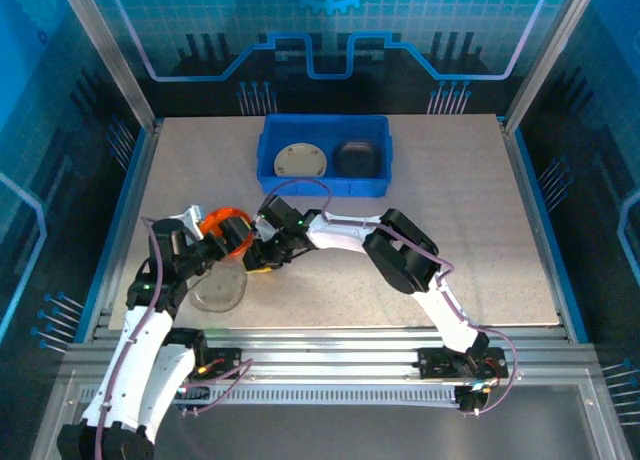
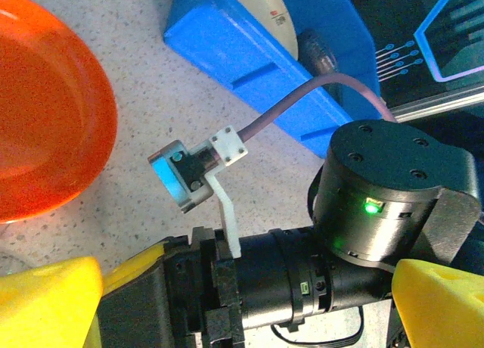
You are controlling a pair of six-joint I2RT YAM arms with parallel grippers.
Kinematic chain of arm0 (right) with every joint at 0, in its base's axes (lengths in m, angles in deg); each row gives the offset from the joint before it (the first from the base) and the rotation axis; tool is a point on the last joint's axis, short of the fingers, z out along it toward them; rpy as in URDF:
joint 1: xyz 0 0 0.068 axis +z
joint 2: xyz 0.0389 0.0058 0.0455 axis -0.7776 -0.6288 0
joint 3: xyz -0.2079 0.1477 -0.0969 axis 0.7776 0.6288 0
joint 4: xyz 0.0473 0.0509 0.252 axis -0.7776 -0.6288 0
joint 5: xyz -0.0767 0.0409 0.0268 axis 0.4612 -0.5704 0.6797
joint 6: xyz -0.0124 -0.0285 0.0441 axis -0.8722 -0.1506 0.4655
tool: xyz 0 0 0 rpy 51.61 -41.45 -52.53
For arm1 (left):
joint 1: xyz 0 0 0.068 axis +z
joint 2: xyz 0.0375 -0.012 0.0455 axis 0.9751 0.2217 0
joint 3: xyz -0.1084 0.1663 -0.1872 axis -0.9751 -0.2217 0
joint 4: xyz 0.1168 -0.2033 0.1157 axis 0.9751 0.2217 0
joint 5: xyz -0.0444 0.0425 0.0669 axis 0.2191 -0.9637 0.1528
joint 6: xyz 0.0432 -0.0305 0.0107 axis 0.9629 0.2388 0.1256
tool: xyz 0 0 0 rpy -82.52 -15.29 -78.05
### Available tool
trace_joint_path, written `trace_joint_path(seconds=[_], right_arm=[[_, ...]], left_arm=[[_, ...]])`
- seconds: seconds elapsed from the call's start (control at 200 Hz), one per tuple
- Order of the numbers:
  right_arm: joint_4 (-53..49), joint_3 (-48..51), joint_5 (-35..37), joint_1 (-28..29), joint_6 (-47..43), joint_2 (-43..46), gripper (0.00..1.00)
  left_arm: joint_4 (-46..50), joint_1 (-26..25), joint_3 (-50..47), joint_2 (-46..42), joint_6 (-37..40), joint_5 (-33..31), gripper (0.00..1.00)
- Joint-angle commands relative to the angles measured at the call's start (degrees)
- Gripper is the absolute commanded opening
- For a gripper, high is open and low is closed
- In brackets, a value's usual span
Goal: Place the plates into the plastic bin on the countertop
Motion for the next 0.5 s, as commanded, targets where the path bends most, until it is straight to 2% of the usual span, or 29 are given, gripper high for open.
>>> trace_joint_path(seconds=[0.0, 0.495], right_arm=[[-1.73, -2.31, -2.04, 0.97, 0.09, -1.51, 0.32], [-6.78, -8.01, -2.27, 1.94, -1.54, -6.65, 0.28]], left_arm=[[-0.96, 1.01, -1.18, -0.63, -0.55, 2.18, 0.99], [-0.29, 2.23, -2.71, -1.70, 0.16, 2.21, 0.99]])
